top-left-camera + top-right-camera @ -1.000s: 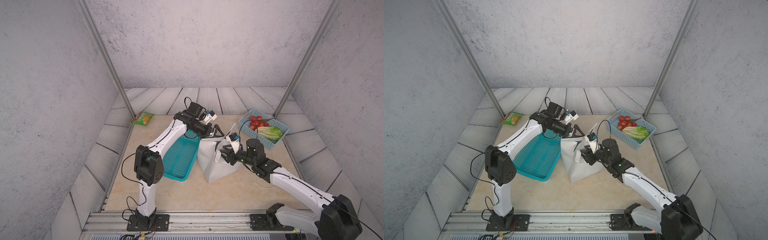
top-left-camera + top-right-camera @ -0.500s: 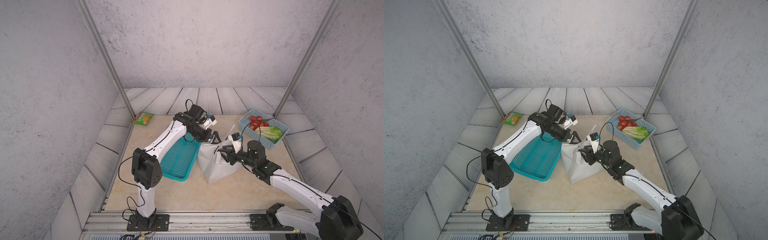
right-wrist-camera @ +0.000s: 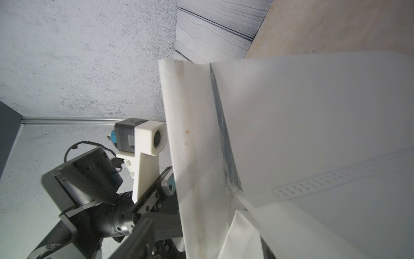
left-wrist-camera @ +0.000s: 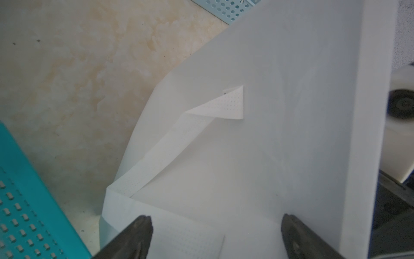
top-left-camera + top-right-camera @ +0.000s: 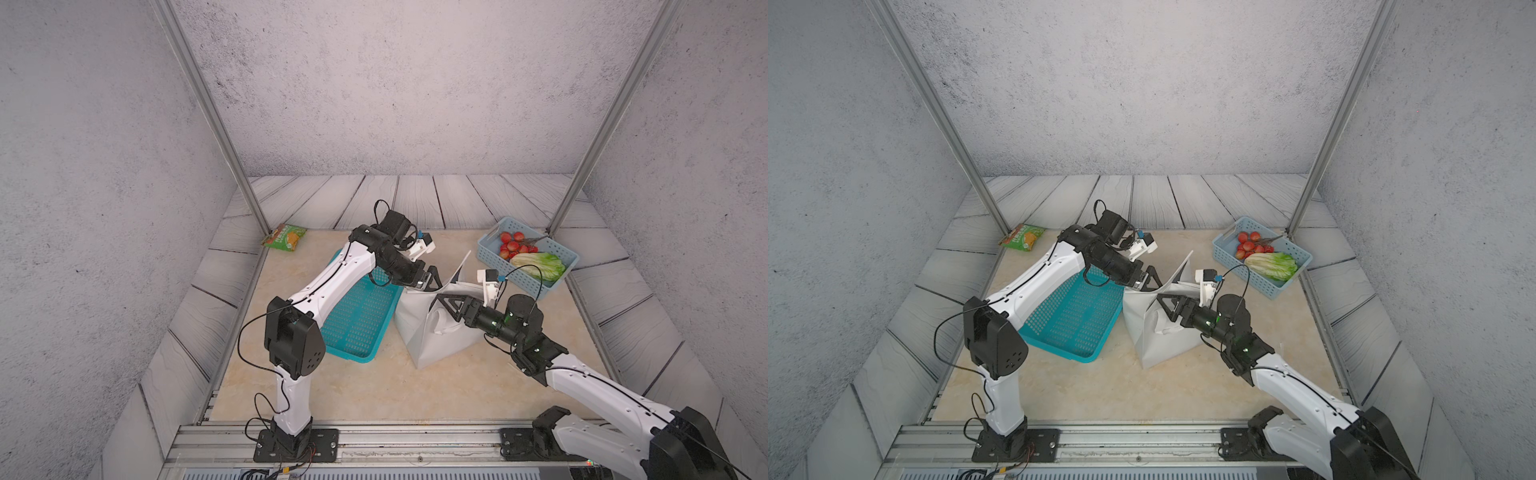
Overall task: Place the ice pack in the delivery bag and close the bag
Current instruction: Close the delivery bag at the center of the board.
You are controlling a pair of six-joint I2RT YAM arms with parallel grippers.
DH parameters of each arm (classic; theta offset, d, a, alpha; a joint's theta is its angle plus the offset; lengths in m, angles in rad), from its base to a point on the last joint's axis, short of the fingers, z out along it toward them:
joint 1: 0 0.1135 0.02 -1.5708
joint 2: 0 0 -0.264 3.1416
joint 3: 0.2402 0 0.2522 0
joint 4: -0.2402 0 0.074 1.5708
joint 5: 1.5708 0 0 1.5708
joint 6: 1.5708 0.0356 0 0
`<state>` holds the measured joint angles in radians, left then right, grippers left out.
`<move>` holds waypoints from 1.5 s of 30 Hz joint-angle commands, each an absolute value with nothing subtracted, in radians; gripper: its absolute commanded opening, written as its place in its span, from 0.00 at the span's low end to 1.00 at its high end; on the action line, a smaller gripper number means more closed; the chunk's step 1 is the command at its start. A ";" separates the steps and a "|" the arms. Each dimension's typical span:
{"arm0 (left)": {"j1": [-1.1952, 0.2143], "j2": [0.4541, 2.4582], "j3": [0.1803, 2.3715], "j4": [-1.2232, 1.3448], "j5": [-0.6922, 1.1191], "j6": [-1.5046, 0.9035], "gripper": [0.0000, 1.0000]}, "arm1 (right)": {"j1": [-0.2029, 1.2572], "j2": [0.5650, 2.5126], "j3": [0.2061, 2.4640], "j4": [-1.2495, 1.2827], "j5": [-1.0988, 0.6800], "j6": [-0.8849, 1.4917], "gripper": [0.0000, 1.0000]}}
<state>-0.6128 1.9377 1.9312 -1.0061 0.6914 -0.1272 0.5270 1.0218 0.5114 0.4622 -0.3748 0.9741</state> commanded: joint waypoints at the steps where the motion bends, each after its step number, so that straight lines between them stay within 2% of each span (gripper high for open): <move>1: -0.626 1.940 1.960 -1.032 0.677 -0.107 0.96 | 0.525 0.986 0.529 0.455 -0.297 1.175 0.83; 15: -0.656 1.937 1.990 -1.075 0.582 -0.075 0.96 | 0.526 0.961 0.678 0.166 -0.187 1.458 0.81; 21: -0.671 1.939 2.009 -1.085 0.558 -0.074 0.96 | 0.527 0.969 0.762 -0.018 -0.179 1.482 0.77; 35: -0.708 1.936 2.042 -1.119 0.471 -0.054 0.96 | 0.548 1.048 0.861 -0.125 -0.198 1.477 0.56; 45: -0.725 1.940 2.068 -1.148 0.407 -0.031 0.96 | 0.554 1.091 0.993 -0.309 -0.207 1.440 0.58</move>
